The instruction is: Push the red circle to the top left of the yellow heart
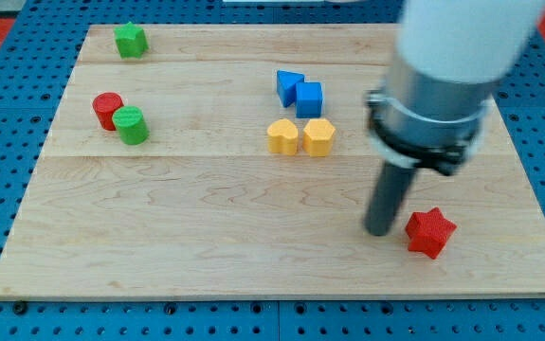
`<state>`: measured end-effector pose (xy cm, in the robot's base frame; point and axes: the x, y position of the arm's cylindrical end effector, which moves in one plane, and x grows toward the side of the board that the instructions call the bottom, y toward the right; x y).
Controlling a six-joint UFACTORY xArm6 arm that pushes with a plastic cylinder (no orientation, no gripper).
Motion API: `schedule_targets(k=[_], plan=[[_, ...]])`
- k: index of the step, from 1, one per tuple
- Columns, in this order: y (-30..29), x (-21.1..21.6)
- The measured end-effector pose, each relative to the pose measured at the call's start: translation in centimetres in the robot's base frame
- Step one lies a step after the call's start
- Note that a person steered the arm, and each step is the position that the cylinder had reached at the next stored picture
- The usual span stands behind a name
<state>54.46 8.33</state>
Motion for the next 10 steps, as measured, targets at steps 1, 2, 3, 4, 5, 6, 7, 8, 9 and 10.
schedule_targets(k=[1,2,3,4,5,6,7,8,9,10], plan=[[-12.9,-0.6],[-23.6,-3.4],[-30.7,-7.4],[-29.9,-12.8],[-31.1,-15.6],[-36.3,-17.8],[-27.7,-19.1],[-20.4,-19.4],[-19.7,-20.3],[-16.7,-17.2]])
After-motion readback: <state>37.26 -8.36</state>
